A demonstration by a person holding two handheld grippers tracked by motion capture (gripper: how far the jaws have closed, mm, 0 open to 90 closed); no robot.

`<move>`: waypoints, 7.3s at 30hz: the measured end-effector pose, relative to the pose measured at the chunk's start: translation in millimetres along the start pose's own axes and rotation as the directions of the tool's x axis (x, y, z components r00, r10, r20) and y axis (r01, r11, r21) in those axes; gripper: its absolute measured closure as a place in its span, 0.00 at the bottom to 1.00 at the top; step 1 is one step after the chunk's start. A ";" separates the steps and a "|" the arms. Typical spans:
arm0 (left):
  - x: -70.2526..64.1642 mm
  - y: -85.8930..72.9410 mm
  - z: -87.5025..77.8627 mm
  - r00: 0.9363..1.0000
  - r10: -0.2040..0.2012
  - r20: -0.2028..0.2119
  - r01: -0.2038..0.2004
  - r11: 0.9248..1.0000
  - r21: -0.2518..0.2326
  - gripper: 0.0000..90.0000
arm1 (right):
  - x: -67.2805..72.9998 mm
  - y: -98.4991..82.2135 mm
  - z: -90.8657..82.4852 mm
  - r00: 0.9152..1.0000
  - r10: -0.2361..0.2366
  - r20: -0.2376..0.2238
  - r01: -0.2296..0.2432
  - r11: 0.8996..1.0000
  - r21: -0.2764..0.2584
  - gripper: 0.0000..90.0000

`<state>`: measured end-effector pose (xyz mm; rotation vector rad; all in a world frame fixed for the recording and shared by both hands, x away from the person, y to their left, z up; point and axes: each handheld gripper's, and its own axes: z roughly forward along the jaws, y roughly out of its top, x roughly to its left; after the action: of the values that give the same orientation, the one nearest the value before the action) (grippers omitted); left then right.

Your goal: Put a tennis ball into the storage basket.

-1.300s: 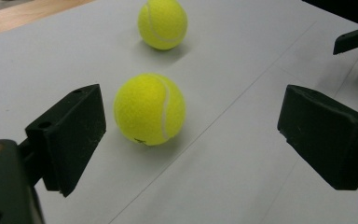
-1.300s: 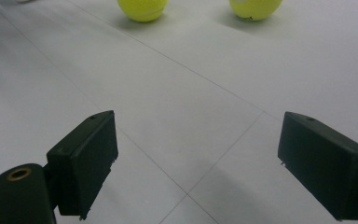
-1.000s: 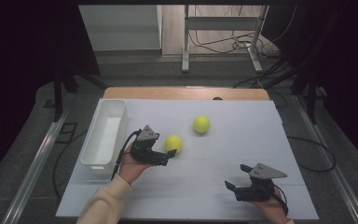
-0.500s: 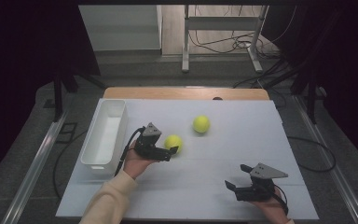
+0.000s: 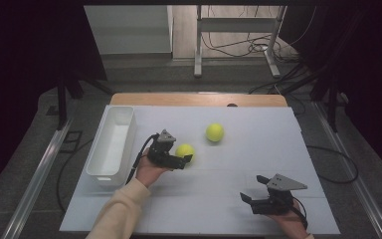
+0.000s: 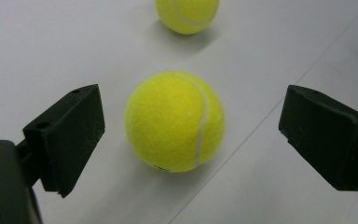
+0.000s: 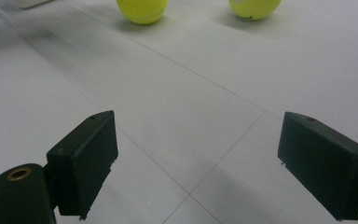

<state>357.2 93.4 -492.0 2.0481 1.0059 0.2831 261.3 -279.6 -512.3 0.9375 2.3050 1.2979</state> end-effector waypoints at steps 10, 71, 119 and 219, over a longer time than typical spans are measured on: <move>4.0 1.8 11.5 1.000 -0.003 0.002 0.003 1.000 0.020 0.09 | -0.2 -0.3 0.5 1.000 -0.002 0.003 0.002 1.000 0.006 0.14; 2.5 7.5 -6.0 0.997 -0.006 0.079 0.008 1.000 -0.024 0.29 | -0.9 0.1 -0.3 1.000 0.000 0.007 0.000 1.000 0.001 0.14; 0.9 28.3 -75.0 0.996 0.029 0.082 -0.012 0.979 -0.204 0.29 | -1.1 0.5 -1.0 1.000 -0.004 0.020 0.004 1.000 -0.001 0.14; 83.2 8.9 -152.5 0.978 -0.171 -0.119 0.126 0.940 -0.317 0.29 | -1.6 0.9 -2.3 0.999 -0.005 0.035 0.005 1.000 -0.002 0.14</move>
<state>339.1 239.6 -399.5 1.6785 1.1224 0.4841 261.6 -281.8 -510.4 0.9452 2.2772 1.2717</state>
